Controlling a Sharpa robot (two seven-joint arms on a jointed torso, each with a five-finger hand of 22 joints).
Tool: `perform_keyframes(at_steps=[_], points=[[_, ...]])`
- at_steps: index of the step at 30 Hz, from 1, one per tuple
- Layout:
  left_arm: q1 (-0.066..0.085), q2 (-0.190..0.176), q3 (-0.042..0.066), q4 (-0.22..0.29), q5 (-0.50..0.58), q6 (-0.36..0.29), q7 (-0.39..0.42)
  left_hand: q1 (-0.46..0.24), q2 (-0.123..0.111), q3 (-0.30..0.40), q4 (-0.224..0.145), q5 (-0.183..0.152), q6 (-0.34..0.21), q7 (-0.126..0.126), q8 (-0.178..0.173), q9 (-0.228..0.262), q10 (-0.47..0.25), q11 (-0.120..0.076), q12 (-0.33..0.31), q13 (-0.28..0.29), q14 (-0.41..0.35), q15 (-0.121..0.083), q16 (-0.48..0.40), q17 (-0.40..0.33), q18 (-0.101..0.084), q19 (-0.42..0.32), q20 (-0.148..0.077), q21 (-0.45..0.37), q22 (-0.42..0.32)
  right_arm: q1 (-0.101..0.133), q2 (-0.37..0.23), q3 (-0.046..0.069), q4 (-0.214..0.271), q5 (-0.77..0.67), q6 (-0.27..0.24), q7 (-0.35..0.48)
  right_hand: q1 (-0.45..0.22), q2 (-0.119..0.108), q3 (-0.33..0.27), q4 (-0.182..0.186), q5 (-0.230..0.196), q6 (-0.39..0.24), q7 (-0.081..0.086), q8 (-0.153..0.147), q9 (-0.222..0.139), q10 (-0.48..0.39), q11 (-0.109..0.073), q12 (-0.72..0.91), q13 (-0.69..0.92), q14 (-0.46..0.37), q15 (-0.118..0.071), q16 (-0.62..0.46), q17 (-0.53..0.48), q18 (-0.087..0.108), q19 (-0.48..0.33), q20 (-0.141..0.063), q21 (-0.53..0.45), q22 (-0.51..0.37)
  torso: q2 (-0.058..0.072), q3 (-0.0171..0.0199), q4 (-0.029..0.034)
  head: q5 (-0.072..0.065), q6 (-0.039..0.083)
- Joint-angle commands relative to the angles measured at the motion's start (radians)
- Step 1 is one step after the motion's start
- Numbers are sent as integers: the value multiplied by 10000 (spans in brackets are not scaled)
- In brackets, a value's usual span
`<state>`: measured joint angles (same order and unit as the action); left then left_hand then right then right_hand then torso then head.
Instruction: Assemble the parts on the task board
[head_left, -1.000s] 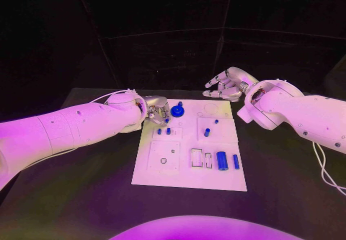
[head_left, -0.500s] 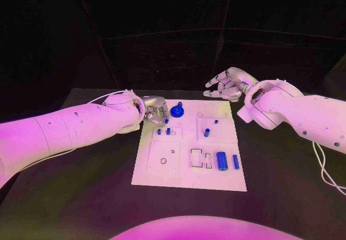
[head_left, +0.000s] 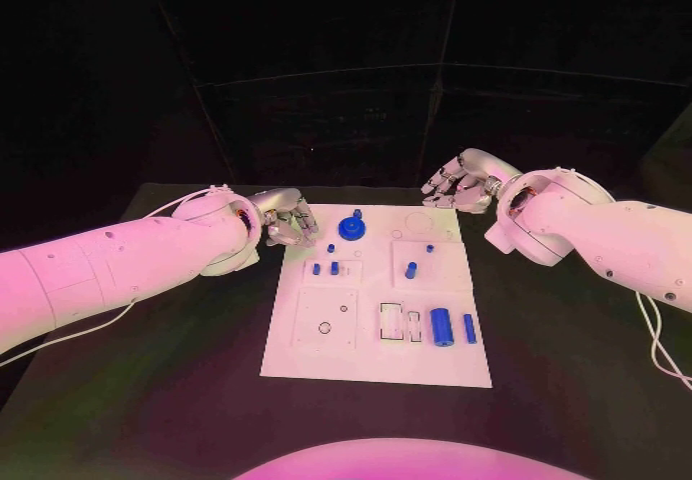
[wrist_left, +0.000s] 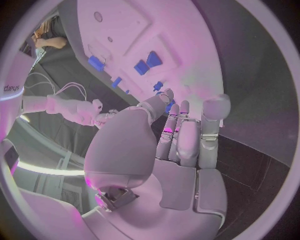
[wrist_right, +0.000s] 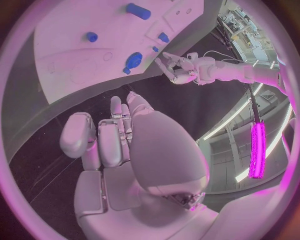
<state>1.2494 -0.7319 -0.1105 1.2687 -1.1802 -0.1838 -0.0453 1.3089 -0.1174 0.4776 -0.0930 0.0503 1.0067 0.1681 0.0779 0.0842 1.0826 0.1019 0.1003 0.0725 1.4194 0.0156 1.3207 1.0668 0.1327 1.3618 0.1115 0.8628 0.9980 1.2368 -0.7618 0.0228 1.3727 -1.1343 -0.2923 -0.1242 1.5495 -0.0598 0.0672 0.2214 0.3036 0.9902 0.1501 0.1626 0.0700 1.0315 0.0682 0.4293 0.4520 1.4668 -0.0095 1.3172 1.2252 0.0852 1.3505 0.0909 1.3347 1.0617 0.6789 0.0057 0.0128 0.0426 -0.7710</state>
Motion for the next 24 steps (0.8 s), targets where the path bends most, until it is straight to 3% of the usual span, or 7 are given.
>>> perform_keyframes(at_steps=[1,4,6,9,15,24], points=[[14,-230,10,212,3985,-1632,1544,56,104,115,-7,22,109,33,51,-28,61,70,106,22,-282,28,-377,-609,233,-329,25,-777,-581,-194,-50,-8,-27,-1786,457,117,126,-125,170,13,-93,181,-21,-49,-29,213,18,-613,-640,313,-28,-74,-43,112,-4,30,-78,-31,5,-1,-4,-188,78],[12,-448,6,453,6083,-1819,2360,44,161,157,16,21,174,40,82,-48,246,46,255,60,-474,15,-621,-990,324,-568,31,-1316,-978,-431,-94,-10,-25,-2607,477,142,201,-195,263,-17,-97,234,-62,-95,-31,243,10,-845,-895,316,-27,-94,-59,114,-20,36,-99,-61,-3,-7,7,-379,128],[8,-568,3,641,7117,-1818,2836,53,204,175,19,27,258,38,132,-61,299,40,341,70,-964,14,-1229,-1968,475,-1022,37,-2275,-1686,-575,-117,-10,-16,-3067,477,128,229,-247,314,-27,-113,261,-73,-127,-31,221,21,-998,-1058,318,-14,-111,-75,115,-27,45,-110,-75,3,-6,5,-503,170],[-21,-769,-1,976,8239,-1824,3382,-10,217,97,60,16,297,18,170,-83,409,9,481,99,-1435,17,-1773,-2806,500,-1275,38,-2580,-1870,-781,-145,-11,-1,-3666,460,67,214,-328,352,-9,-146,249,-52,-190,-38,169,60,-1189,-1262,319,21,-132,-97,111,-26,69,-114,-75,10,-20,5,-599,217],[-148,-1071,-6,1444,9504,-1876,4060,-175,161,-150,160,15,299,-4,201,-104,411,-3,586,117,-1630,23,-1974,-3136,499,-1381,52,-2734,-1965,-1016,-137,-11,2,-4315,502,-123,79,-555,355,70,-305,-31,166,-461,-56,-5,259,-1593,-1735,326,179,-156,-122,101,-3,196,-102,-59,12,2,0,-647,253],[-218,-1240,-7,1735,10277,-1975,4386,-148,193,-239,161,16,296,-33,219,-116,504,-42,713,154,-1684,-2,-2019,-3240,506,-1397,40,-2800,-2012,-1173,-89,-11,44,-4601,674,-227,64,-609,381,60,-367,-93,255,-557,-41,-95,353,-1781,-2023,322,254,-171,-142,117,-28,282,-130,-116,24,2,-2,-638,256]])
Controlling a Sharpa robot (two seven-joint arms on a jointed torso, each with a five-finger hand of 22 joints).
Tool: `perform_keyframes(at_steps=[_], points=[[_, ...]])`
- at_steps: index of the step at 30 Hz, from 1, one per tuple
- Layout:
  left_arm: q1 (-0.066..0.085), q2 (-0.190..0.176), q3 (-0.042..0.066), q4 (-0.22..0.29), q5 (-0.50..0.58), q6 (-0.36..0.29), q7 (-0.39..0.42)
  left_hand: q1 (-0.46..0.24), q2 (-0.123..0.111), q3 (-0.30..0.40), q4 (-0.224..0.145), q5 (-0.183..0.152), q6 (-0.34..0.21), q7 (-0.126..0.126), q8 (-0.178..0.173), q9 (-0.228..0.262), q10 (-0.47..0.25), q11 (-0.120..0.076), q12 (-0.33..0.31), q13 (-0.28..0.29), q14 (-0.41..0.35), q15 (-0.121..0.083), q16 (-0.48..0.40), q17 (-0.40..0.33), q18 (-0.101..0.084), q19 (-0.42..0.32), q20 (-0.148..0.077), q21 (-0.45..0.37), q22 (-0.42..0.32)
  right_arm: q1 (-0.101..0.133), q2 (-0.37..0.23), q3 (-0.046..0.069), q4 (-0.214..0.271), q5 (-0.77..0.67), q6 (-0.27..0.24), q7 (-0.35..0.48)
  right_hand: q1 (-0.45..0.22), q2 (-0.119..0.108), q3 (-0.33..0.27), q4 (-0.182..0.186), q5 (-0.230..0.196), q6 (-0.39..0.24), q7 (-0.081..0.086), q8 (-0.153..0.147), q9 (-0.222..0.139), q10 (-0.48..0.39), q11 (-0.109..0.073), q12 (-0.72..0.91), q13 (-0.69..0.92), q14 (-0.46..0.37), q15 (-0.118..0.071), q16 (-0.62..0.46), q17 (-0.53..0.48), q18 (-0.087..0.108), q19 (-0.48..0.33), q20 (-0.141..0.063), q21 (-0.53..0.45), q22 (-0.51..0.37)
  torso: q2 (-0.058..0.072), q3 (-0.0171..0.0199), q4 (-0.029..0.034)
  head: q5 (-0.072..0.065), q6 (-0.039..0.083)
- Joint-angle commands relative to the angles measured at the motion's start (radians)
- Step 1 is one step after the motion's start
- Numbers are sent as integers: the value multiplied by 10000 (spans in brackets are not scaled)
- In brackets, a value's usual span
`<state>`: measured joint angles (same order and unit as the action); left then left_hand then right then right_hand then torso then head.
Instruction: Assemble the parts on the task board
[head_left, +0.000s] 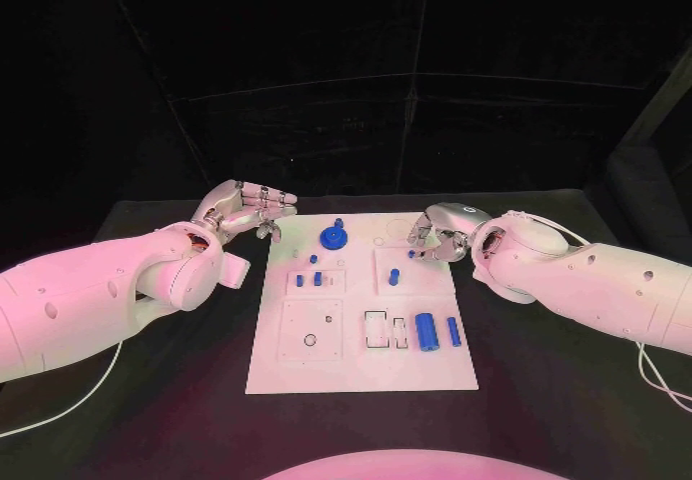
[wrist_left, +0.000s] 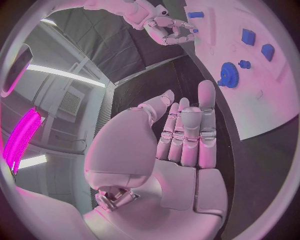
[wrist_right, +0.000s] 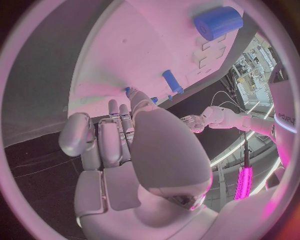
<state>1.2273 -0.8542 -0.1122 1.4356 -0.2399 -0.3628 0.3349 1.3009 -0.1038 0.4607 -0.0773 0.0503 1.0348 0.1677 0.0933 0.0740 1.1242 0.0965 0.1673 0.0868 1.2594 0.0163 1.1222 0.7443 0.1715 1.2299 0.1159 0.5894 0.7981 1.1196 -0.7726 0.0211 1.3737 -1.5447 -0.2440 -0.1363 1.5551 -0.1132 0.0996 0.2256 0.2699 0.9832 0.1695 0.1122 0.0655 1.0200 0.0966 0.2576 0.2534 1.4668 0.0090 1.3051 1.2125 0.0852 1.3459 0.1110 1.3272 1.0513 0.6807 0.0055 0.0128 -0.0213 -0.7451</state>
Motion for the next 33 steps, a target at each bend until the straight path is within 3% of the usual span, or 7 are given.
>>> perform_keyframes(at_steps=[1,6,17,33], points=[[-2,-23,9,80,896,-188,591,-68,56,-71,3,16,16,-28,66,-14,88,11,44,11,-85,-9,-36,-18,119,-78,-5,-66,-14,-8,28,7,32,-507,204,-107,16,-66,70,13,-27,-14,63,-54,7,20,71,-74,-58,323,71,-47,-10,118,19,85,-54,-11,5,6,2,-4,-4],[-21,-35,9,108,949,-182,585,-69,59,-90,6,16,20,-30,72,-14,94,9,63,16,-109,-11,-63,-70,118,-82,-7,-79,-23,-28,70,7,26,-530,337,-103,91,13,189,-20,-12,98,38,-33,27,124,53,-104,-204,318,62,-54,-21,118,37,98,-35,21,11,8,1,-10,-26],[-35,-40,9,75,970,-166,504,-55,70,-116,3,17,38,-31,89,-13,86,5,86,21,-150,-15,-107,-150,118,-90,-11,-105,-41,-61,118,7,109,-606,526,-102,404,200,897,-202,-277,731,-181,124,71,813,-159,-182,-658,347,-120,9,42,94,149,-48,76,196,6,10,-10,16,-57],[-37,-17,9,5,971,-166,407,-7,106,-133,-15,18,57,-32,112,-12,87,-3,125,29,-107,-25,-51,-75,120,-78,-20,-125,-60,-111,291,7,142,-1219,822,-425,370,120,1405,-390,-524,1051,-270,130,56,1248,-267,-299,-895,345,-213,-95,-145,68,225,-157,159,329,4,5,-7,11,-84]])
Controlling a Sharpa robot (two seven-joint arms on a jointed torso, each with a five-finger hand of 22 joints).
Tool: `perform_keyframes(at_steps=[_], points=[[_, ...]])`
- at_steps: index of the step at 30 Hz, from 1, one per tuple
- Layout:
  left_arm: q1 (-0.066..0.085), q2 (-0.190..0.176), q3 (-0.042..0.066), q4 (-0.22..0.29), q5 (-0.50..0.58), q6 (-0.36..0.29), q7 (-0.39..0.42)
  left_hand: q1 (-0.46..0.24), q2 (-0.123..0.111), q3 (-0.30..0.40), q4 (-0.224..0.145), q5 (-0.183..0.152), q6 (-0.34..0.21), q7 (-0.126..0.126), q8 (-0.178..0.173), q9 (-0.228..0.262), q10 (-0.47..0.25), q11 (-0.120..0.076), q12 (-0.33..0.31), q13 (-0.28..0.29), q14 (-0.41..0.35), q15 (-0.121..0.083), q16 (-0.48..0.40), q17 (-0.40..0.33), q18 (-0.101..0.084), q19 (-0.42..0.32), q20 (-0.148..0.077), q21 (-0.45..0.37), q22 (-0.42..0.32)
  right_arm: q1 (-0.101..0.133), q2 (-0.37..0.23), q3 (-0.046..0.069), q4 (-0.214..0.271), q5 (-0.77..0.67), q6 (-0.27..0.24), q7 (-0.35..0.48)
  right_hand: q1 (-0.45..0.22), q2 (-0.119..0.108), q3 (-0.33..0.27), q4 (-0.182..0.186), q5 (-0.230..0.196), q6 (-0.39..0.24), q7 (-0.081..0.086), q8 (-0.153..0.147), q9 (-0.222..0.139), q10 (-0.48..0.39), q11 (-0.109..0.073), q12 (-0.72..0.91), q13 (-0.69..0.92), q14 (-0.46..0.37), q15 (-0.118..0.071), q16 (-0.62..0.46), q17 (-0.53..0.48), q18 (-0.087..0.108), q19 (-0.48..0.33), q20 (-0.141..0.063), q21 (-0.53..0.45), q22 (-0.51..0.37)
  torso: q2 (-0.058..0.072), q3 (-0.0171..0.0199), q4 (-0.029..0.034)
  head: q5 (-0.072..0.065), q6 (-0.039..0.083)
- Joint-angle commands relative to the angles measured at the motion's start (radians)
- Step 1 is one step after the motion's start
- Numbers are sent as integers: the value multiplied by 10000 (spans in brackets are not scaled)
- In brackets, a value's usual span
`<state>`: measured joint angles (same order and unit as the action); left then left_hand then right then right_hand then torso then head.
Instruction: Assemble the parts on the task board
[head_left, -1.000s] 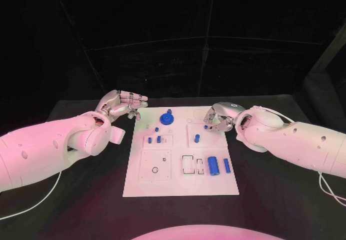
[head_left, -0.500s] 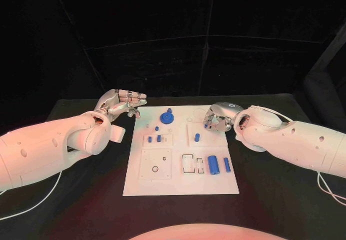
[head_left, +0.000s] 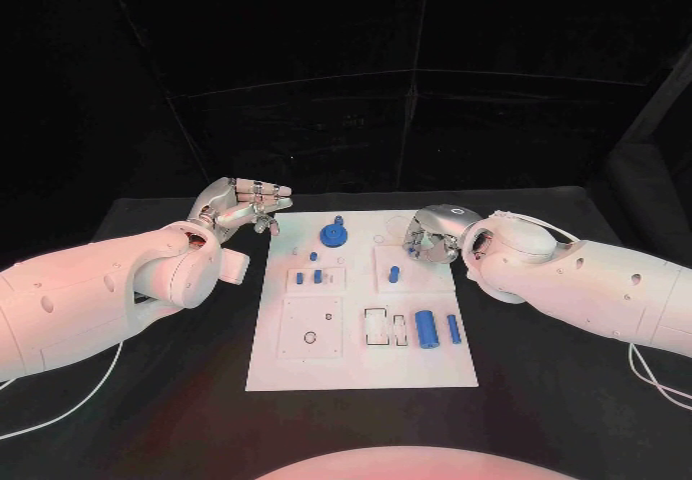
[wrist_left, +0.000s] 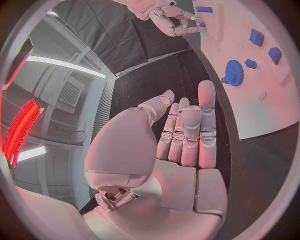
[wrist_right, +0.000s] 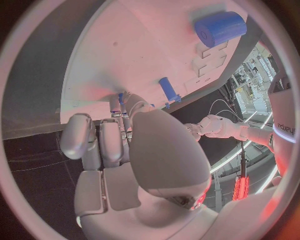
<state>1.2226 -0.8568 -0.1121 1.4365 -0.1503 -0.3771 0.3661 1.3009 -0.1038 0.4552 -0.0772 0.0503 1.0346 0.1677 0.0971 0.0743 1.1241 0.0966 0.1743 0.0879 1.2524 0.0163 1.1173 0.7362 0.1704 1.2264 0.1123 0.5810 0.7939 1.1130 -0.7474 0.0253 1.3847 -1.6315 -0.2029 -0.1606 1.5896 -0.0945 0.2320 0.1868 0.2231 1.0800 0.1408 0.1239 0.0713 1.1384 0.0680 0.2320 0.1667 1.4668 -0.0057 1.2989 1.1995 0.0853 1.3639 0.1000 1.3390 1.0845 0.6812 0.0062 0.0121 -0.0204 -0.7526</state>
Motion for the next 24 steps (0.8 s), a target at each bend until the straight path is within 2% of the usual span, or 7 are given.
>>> perform_keyframes(at_steps=[1,4,9,14,18,24], points=[[9,9,8,-8,75,-29,88,-1,110,-80,-18,18,59,-32,75,-15,90,-6,61,19,-34,-27,1,6,131,-39,14,-43,-20,-50,43,-35,38,-388,431,-212,26,-67,80,-2,-56,83,17,13,-2,64,20,-43,-29,346,-66,-33,-16,67,45,-46,40,-4,0,-3,0,2,-9],[9,9,8,-17,75,-34,70,-1,110,-80,-18,18,59,-32,75,-15,90,-6,61,19,-34,-27,1,6,131,-39,14,-43,-20,-60,48,-35,50,-463,455,-284,13,-78,117,-14,-64,93,14,4,-5,82,20,-60,-47,347,-69,-28,-12,65,50,-48,46,7,-1,-1,-5,4,-17],[9,10,8,-26,75,-15,22,34,128,-83,-35,19,61,-32,82,-17,87,-9,79,23,-26,-32,4,-6,132,-27,9,-49,-28,-70,35,-35,89,-656,238,-495,96,-48,489,-243,-140,310,-36,30,7,348,-38,-81,-123,369,-126,16,16,30,145,-94,153,209,-5,1,0,-24,-12],[9,9,7,-33,76,9,-7,56,139,-84,-46,19,61,-31,86,-18,83,-9,88,24,-25,-35,3,-19,132,-20,6,-53,-32,-74,-1,-33,192,-812,-170,-691,51,3,862,-439,-252,499,-67,42,10,547,-79,-125,-162,339,-170,-160,-262,-9,252,-148,272,425,-4,5,4,-17,-19],[8,8,7,-44,76,14,-25,56,139,-84,-46,19,61,-31,86,-18,83,-9,88,24,-25,-35,3,-19,132,-20,6,-53,-32,-76,-66,-32,354,-858,-625,-759,-94,-49,1167,-602,-308,542,-68,-19,-9,614,-90,-233,-212,329,-173,-239,-409,-21,286,-166,314,492,-7,9,1,-11,-11],[7,11,7,-54,76,52,-31,68,162,-86,-46,18,62,-26,91,-20,79,-7,100,25,-36,-36,-15,-62,131,-14,3,-59,-38,-74,-227,-30,620,-761,-994,-763,-263,-117,1497,-781,-333,547,-46,-100,-24,653,-70,-343,-255,331,-165,-244,-459,-25,295,-164,332,516,-13,-12,2,-40,-23]])
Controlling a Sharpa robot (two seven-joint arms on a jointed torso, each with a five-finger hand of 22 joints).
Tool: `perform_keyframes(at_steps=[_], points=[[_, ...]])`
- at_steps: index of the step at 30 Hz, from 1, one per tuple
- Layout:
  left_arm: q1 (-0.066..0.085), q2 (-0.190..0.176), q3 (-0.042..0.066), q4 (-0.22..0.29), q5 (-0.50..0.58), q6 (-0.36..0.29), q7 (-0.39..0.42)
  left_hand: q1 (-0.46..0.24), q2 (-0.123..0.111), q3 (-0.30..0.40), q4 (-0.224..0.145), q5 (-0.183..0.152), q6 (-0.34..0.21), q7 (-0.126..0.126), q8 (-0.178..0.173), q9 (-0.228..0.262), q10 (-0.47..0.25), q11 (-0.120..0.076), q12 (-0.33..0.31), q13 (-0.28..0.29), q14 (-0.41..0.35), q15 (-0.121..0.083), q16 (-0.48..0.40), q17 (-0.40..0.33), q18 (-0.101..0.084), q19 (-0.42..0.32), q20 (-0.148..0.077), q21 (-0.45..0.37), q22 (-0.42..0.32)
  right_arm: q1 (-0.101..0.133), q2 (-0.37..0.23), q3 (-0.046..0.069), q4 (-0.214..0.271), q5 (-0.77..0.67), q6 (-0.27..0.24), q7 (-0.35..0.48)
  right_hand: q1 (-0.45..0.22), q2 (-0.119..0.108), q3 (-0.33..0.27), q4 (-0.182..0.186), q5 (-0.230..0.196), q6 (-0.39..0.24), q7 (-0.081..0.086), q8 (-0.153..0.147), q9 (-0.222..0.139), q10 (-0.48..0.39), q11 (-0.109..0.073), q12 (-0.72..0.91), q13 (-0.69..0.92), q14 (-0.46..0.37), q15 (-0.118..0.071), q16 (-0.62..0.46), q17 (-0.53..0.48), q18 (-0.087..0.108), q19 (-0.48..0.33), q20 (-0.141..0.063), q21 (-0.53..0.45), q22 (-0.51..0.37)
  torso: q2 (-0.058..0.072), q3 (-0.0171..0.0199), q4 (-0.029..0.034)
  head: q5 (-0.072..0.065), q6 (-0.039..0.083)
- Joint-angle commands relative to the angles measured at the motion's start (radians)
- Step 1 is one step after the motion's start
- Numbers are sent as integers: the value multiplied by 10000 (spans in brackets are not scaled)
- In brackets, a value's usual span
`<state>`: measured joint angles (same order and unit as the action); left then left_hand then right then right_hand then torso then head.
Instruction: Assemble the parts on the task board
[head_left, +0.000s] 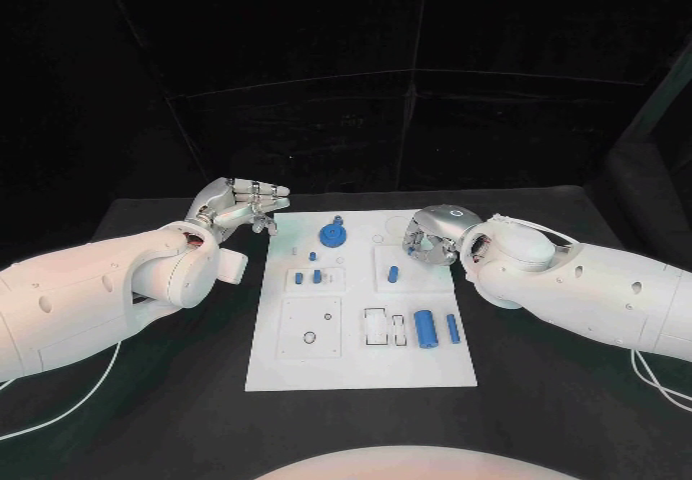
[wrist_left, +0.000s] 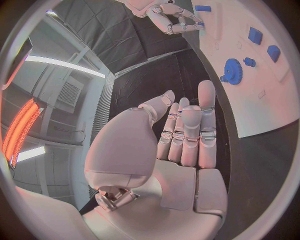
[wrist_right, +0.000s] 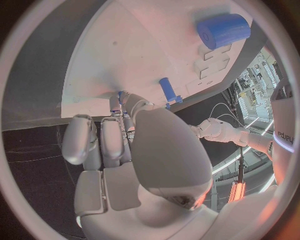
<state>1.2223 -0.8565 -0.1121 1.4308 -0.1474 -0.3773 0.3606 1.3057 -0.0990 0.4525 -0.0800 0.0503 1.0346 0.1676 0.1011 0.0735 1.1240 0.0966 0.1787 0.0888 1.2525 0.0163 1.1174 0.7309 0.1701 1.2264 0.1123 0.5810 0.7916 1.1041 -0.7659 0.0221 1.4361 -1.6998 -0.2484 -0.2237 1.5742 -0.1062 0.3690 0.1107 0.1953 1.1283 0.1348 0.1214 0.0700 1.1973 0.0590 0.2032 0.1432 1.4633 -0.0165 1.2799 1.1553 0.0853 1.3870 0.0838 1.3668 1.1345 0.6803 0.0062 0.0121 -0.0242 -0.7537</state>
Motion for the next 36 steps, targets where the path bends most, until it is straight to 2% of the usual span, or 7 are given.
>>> perform_keyframes(at_steps=[1,4,16,26,31,33,36], points=[[10,7,7,3,47,58,23,20,115,-59,-18,19,63,-26,51,-12,80,-7,55,16,-37,-36,-16,-9,134,-14,3,-59,-15,15,-72,3,151,-54,-584,-129,-129,-5,157,-36,-58,65,16,-81,-11,68,21,-65,-24,366,-56,-54,-22,-25,63,-1,55,15,-4,-12,2,-3,-12],[9,0,7,5,47,65,20,20,115,-59,-18,19,63,-26,51,-12,80,-7,55,16,-37,-36,-16,-9,134,-14,3,-59,-15,17,-155,5,273,7,-713,-117,-132,-7,163,-40,-59,65,17,-83,-11,69,21,-66,-24,366,-56,-54,-22,-25,63,-1,55,16,2,-3,1,-1,-18],[9,-31,7,9,48,102,2,31,133,-60,-19,18,53,-21,49,-15,67,-3,61,15,-52,-35,-35,-49,133,-11,2,-65,-20,26,-477,17,795,304,-1028,-66,-306,-65,378,-164,-79,88,24,-130,-11,107,29,-132,-46,372,-48,-33,-31,-28,72,2,73,47,-4,-13,7,-12,3],[10,-26,7,21,50,149,-33,31,133,-60,-19,18,53,-21,49,-15,67,-3,61,15,-52,-35,-35,-49,133,-11,2,-65,-20,92,-933,114,2403,731,-1258,53,-359,-99,478,-245,-52,99,21,-150,-11,128,26,-157,-52,375,-51,-17,-28,-28,73,-4,79,54,1,-13,8,82,-17],[10,-2,7,35,103,157,-36,31,140,-73,-18,17,37,-9,45,-20,45,6,65,13,-59,-31,-42,-65,130,-10,2,-75,-28,100,-750,143,2915,801,-1195,120,-380,-104,504,-262,-39,104,23,-154,-10,134,28,-163,-53,375,-51,-17,-34,-28,73,-6,81,57,0,-23,18,227,-57],[11,9,7,39,208,160,-38,29,141,-83,-16,17,23,0,40,-24,32,11,67,12,-62,-27,-44,-73,128,-9,2,-81,-33,100,-588,146,3028,815,-1142,149,-387,-106,513,-267,-35,106,24,-156,-10,136,28,-165,-54,374,-51,-18,-36,-29,73,-6,81,58,10,-14,8,315,-67],[11,21,7,53,293,180,-24,33,144,-93,-18,18,2,13,33,-30,14,19,72,11,-63,-23,-43,-78,126,-7,4,-88,-39,98,-319,146,3080,816,-1037,187,-407,-111,528,-275,-33,104,27,-162,-11,137,30,-171,-55,374,-49,-18,-40,-27,71,-7,80,54,4,-21,7,439,-101]])
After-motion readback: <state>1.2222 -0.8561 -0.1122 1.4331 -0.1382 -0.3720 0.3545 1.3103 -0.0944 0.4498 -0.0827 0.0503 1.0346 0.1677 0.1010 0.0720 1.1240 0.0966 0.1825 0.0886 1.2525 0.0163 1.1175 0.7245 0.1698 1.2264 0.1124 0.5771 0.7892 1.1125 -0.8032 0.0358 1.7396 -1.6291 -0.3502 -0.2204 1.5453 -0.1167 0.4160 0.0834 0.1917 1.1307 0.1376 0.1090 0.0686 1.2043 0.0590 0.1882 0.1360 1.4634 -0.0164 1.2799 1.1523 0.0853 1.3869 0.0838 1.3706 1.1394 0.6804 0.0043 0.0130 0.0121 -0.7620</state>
